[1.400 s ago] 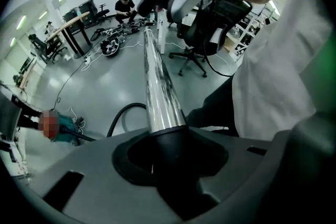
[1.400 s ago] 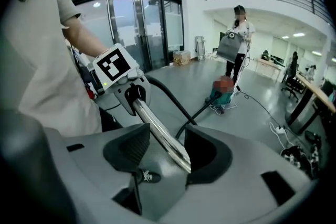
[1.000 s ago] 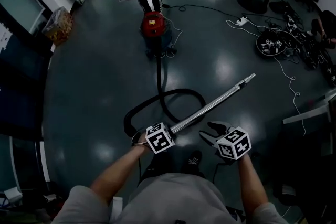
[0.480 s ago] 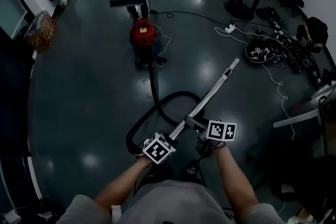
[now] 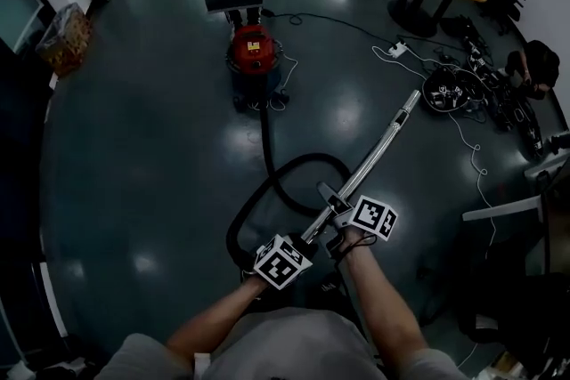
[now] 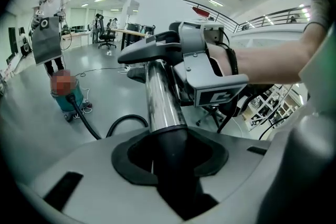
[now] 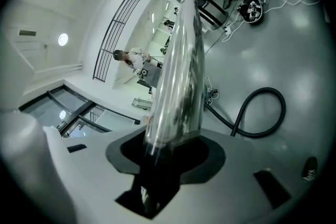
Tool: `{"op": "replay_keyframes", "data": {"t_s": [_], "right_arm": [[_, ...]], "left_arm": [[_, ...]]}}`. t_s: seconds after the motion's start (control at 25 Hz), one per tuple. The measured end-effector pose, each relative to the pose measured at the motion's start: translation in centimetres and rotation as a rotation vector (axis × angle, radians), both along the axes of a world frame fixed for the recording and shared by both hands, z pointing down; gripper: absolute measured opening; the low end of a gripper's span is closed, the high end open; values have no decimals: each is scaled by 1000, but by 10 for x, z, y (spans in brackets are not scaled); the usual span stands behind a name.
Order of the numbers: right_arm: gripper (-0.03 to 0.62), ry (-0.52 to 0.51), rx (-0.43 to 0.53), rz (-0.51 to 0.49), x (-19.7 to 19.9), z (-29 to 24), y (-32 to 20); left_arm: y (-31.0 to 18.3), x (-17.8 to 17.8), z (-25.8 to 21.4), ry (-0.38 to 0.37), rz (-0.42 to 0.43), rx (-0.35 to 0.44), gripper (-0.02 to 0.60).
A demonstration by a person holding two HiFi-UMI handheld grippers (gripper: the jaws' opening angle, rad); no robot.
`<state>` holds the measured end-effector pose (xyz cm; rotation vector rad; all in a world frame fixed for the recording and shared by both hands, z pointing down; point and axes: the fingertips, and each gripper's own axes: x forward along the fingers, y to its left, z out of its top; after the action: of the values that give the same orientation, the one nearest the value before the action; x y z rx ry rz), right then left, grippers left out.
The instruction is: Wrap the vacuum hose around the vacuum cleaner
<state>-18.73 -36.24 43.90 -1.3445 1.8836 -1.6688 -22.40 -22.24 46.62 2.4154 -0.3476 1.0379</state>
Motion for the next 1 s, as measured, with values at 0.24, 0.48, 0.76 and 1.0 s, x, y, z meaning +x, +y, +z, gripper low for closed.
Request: {"op": "replay_keyframes", "data": {"t_s": [0.24,0.48,0.76,1.0], "right_arm": [[107,49,-42,8,4,-4,-8],[89,101,-6,-17,18,-8,-26],[87,143,81,-102,62,-45,-53],[87,183,121,-178,116,-52,-78]], "left_arm": [[-3,7,-4,32,4,-1,138],[-16,33,10,3,13,52,145],[-38,71,-22,56,25,129,345],[-62,102,-48,26,99,201,345]]}}
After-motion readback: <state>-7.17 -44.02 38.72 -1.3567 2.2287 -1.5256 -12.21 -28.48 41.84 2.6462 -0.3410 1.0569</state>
